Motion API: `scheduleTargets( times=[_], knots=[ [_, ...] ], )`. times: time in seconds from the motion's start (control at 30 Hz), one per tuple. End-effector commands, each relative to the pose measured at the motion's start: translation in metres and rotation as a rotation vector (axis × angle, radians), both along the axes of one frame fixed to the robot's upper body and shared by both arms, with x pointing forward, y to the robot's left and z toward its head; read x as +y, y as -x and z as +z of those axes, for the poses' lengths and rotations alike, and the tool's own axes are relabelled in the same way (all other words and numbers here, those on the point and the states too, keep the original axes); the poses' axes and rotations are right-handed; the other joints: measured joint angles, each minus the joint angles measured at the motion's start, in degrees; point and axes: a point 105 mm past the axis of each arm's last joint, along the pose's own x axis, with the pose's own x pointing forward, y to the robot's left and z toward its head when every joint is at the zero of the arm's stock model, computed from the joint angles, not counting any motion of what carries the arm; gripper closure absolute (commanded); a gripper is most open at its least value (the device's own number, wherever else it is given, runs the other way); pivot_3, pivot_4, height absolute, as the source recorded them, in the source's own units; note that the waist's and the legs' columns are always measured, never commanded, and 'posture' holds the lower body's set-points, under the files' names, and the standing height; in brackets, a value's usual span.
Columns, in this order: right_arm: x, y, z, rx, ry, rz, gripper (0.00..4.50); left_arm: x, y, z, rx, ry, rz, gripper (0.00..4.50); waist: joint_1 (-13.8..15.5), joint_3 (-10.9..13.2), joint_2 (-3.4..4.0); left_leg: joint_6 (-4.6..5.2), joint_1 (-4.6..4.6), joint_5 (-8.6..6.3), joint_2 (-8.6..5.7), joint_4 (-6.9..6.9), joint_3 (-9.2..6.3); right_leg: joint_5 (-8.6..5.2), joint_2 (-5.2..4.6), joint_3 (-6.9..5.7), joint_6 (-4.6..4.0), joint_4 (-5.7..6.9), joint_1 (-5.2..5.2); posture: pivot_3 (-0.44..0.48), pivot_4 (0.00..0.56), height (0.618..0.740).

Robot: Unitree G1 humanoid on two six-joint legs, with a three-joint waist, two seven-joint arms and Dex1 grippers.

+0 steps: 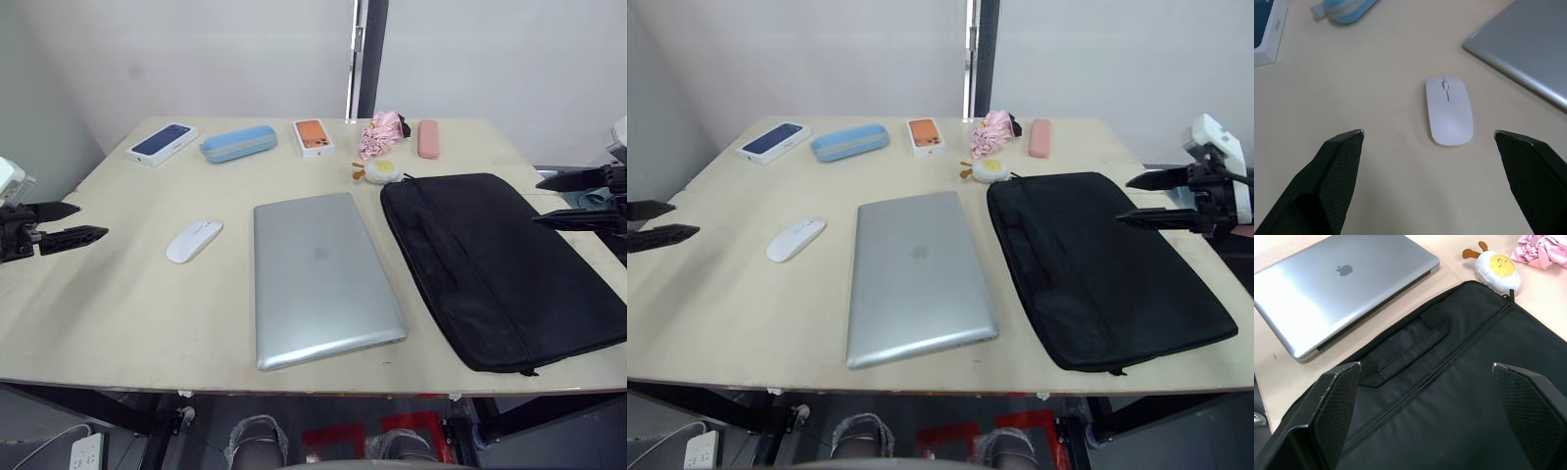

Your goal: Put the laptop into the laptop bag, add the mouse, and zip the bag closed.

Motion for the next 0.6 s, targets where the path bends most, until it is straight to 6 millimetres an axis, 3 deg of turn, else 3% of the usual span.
scheduleTargets(
  times=[0.03,0.37,0.5,0.6],
  knots=[
    [0.005,-0.005,0.011,-0.099,0.046,-0.002,0.0,-0.013,-0.001,0.014,0.004,0.134,0.004,0.02,-0.02,0.0,0.0,0.0,0.0,0.0,0.0,0.0,0.0,0.0,0.0,0.0,0.0,0.01,0.0,0.0,0.15,0.74],
    [0.019,-0.02,-0.008,-0.149,0.104,-0.012,0.0,-0.062,0.008,0.003,0.143,0.403,-0.119,0.02,-0.11,0.0,0.0,0.0,-0.04,0.0,-0.01,0.05,0.0,0.0,0.0,0.01,-0.01,0.03,-0.02,0.0,0.15,0.74],
    [0.03,-0.02,-0.016,-0.144,0.079,0.015,0.0,-0.072,0.01,-0.001,0.164,0.463,-0.14,0.02,-0.12,0.0,0.0,0.0,-0.04,0.0,0.0,0.05,-0.03,0.0,0.01,-0.01,-0.01,0.07,-0.02,0.0,0.15,0.74],
    [0.044,-0.021,-0.023,-0.139,0.051,0.052,0.73,-0.083,0.008,-0.015,0.205,0.493,-0.142,0.0,-0.15,-0.01,0.0,0.0,0.0,0.0,-0.01,0.06,-0.02,0.0,0.01,0.0,-0.01,0.07,0.02,0.0,0.15,0.74]
  ],
)
